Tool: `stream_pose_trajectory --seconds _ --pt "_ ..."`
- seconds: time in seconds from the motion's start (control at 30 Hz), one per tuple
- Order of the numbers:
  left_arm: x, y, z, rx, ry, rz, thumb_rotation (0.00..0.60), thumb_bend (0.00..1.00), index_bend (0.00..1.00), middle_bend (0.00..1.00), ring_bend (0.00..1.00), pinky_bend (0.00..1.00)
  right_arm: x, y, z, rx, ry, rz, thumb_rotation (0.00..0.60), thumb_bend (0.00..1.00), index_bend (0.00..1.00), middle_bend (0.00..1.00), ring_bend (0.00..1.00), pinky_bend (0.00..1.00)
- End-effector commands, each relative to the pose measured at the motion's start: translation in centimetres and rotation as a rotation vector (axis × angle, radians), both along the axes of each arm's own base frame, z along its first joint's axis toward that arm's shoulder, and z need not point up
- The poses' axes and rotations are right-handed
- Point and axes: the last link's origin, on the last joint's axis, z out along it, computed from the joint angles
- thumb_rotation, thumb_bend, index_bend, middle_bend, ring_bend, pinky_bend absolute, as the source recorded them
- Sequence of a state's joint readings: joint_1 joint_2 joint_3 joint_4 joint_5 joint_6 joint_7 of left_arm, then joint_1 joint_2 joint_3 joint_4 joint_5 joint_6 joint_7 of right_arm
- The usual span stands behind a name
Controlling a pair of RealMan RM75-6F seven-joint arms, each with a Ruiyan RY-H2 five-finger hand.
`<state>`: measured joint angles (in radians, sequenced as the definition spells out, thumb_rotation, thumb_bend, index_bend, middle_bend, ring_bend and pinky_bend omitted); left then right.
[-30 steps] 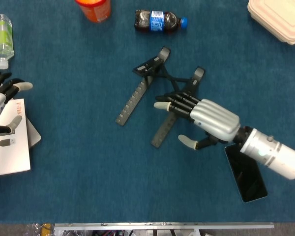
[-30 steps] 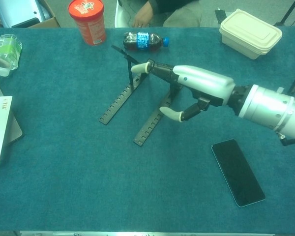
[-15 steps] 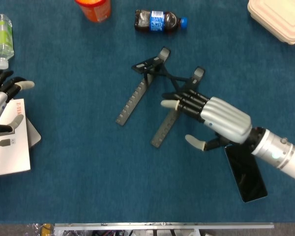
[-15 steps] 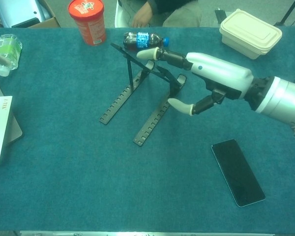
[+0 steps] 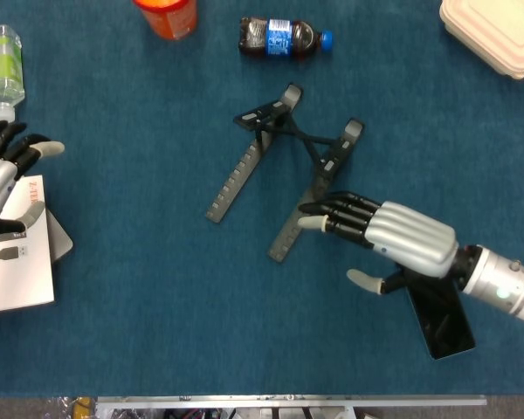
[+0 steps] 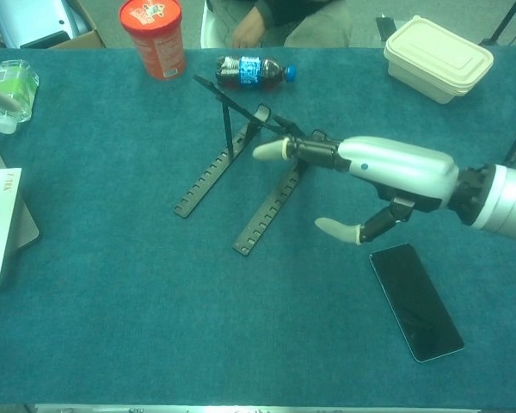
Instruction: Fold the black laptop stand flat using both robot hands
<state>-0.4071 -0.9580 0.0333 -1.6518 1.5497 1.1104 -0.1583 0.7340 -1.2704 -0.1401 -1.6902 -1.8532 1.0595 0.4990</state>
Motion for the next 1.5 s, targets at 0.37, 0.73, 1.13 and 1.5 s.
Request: stream_pose_trajectory --seconds 0.37,0.73,1.13,1.5 --pt "0.0 -0.3 0.2 0.004 0.0 -0.002 0.6 0.36 0.19 0.17 0.06 0.03 -2.5 -2.8 -4.4 -0.01 0.167 -0.062 0.6 0.42 0.0 0.0 0.0 0.0" --pt "0.1 -0.2 -0.1 0.0 -0.01 -0.007 0.6 0.36 0.19 0.17 0.06 0.03 -3.8 -4.8 -7.2 -0.038 0.207 -0.117 0.6 0.42 0.0 0.0 0.0 0.0" --pt "0.0 -0.2 -0.3 -0.006 -0.011 -0.009 0.6 0.36 0.19 0.17 0.06 0.03 -4.2 -5.0 -5.1 -0.104 0.167 -0.132 0.6 0.42 0.0 0.0 0.0 0.0" --pt "0.0 -0.2 -0.4 -0.01 -0.014 -0.013 0.6 0.36 0.19 0.17 0.06 0.03 -4.4 -5.1 -3.4 -0.171 0.141 -0.146 0.6 0.42 0.0 0.0 0.0 0.0"
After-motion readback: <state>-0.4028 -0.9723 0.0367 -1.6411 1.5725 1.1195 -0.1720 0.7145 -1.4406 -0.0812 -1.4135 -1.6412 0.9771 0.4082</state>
